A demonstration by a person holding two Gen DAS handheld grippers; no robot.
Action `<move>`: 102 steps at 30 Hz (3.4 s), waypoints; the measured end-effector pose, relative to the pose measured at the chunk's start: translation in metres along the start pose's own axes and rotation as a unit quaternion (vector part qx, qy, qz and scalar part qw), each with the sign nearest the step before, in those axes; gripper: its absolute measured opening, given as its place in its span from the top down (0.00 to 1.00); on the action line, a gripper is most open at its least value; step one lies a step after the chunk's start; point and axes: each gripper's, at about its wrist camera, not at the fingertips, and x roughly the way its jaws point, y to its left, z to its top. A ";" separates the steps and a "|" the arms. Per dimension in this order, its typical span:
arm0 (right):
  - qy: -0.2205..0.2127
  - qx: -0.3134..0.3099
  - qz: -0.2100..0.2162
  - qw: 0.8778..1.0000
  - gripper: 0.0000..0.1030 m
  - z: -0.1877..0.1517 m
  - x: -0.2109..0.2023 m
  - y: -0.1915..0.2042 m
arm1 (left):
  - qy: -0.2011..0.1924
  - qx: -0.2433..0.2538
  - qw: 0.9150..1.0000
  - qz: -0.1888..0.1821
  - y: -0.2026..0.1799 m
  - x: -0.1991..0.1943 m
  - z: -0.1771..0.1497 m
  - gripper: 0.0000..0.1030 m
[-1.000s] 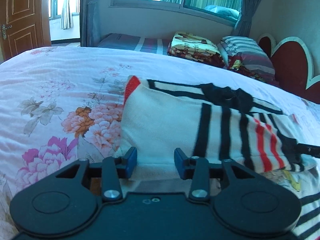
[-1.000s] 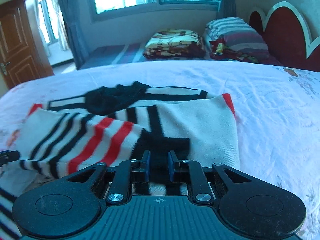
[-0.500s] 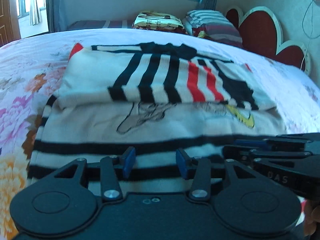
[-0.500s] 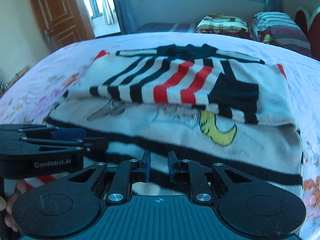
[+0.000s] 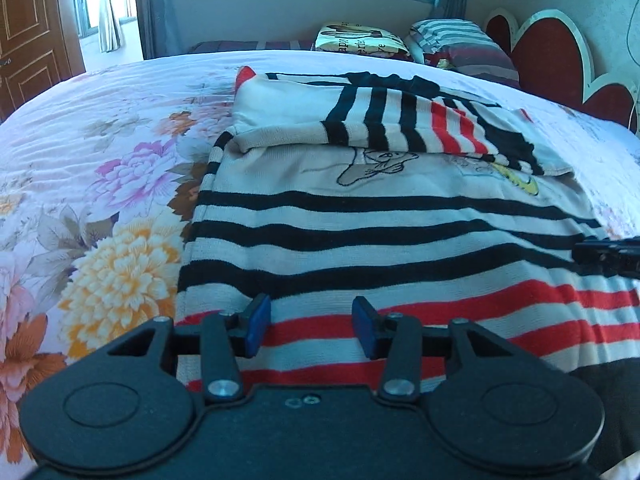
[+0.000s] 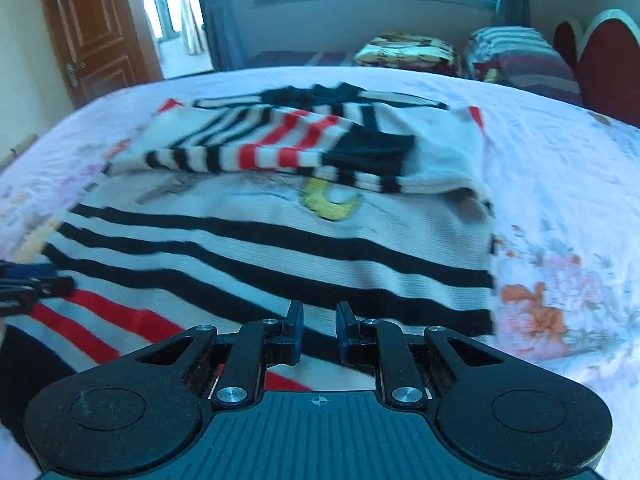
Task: Fold small clothes
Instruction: 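Move both grippers to the black hem band of the sweater, then close both grippers on the black hem band, then lift the hem with both grippers and fold it over onto the collar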
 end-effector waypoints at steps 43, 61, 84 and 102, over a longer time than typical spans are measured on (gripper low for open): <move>-0.002 0.052 -0.122 0.991 0.43 -0.100 -0.078 0.080 | 0.005 0.010 1.000 -0.028 0.018 -0.052 -0.079 0.20; -0.004 0.163 -0.120 0.979 0.31 -0.118 -0.108 0.015 | 0.013 -0.016 0.995 -0.100 0.054 -0.054 -0.075 0.46; 0.048 0.162 -0.065 0.983 0.89 -0.115 -0.101 0.012 | 0.077 -0.056 0.985 -0.142 0.062 -0.053 -0.077 0.82; -0.078 0.189 -0.006 0.979 0.90 -0.040 -0.129 0.003 | -0.078 -0.060 0.978 -0.183 0.052 -0.088 -0.006 0.93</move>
